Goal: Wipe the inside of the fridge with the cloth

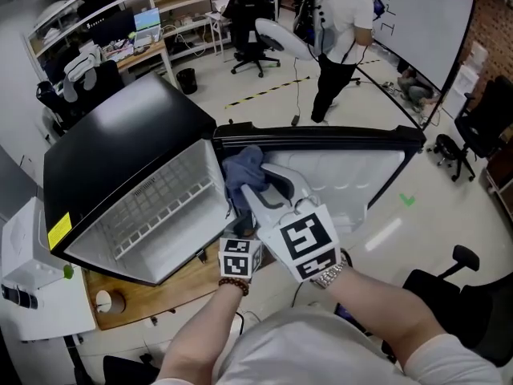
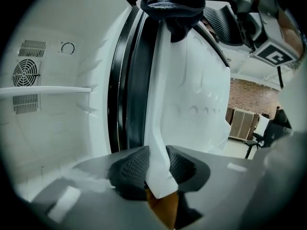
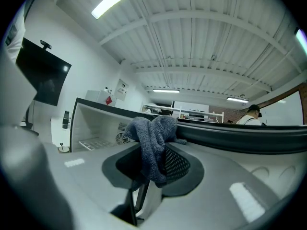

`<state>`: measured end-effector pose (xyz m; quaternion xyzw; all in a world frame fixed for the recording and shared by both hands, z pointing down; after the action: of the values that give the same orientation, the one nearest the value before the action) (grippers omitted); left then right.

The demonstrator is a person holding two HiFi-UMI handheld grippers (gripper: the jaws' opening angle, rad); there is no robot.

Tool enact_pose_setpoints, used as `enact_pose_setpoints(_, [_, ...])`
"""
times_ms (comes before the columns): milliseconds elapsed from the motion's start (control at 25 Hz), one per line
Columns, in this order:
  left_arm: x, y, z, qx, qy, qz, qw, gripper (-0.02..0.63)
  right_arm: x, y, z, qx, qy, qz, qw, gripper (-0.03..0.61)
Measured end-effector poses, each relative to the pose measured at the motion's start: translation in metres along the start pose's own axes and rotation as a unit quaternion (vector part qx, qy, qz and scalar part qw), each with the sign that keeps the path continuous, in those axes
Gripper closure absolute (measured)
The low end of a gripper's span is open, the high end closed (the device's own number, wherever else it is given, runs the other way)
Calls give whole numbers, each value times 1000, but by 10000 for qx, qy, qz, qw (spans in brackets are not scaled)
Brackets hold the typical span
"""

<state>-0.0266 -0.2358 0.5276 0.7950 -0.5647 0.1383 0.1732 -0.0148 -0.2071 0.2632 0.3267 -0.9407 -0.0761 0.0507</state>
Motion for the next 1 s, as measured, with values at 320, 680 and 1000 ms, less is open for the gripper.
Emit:
enact_pose_setpoints(320, [-1,0,3,-46,-54,-5,10000,505,-9,-28,-13,46,177,-526,9984,476])
enact_pose_setpoints(680, [-1,2,3,-63,-51,6,10000,505,-30,-62,-26,158,265,-1046,9940,477])
enact_pose_setpoints(1000, [-2,2,4,-64,-77,43,9999,506,-60,-96,-41,240,383,-1511,9875,477])
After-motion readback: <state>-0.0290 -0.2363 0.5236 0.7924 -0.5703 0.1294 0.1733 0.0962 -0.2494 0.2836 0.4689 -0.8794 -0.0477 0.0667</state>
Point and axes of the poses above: the fingertips, and each gripper's own axes: x forward along the fingers, y to its left, z out of its top, the point moved 1 cm from there along -x, backward along the fingers, and after that the axes turned 2 degrees about -z, right-handed, at the moved point
